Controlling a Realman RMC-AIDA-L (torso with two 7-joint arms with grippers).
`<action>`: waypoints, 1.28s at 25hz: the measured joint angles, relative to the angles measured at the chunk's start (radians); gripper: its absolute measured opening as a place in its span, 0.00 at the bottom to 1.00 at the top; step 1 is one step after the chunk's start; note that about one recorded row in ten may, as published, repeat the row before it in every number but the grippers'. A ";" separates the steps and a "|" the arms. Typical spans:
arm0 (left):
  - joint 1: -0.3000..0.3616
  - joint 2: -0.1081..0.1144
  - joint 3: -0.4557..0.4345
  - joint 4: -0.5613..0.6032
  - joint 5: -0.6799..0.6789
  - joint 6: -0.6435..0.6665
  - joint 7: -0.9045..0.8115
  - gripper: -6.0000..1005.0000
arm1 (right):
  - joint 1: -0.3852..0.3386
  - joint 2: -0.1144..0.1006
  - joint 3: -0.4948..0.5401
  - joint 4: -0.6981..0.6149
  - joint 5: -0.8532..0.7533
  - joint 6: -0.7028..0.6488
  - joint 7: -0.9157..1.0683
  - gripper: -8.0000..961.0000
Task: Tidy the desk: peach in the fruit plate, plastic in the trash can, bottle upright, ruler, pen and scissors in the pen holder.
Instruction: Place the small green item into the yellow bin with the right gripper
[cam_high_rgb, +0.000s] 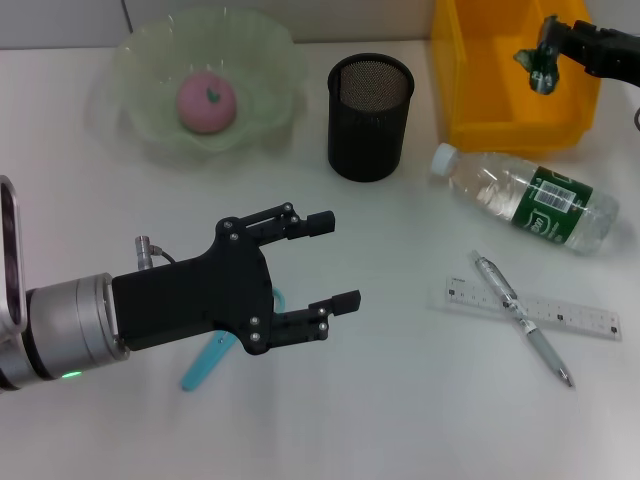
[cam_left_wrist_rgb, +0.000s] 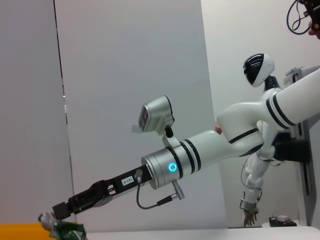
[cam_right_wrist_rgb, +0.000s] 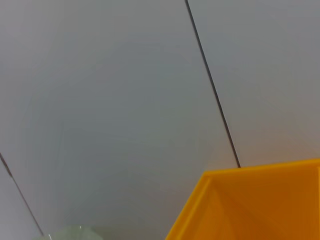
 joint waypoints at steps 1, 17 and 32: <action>0.000 0.000 0.000 0.000 0.000 0.000 0.000 0.73 | 0.000 0.000 0.000 0.000 0.000 0.000 0.000 0.38; 0.000 0.000 0.002 -0.007 0.000 -0.001 0.000 0.73 | -0.007 0.000 0.004 -0.004 0.000 0.000 0.001 0.49; -0.007 0.000 0.002 -0.015 0.000 0.000 -0.001 0.73 | -0.018 -0.019 0.049 -0.057 0.011 -0.071 0.073 0.61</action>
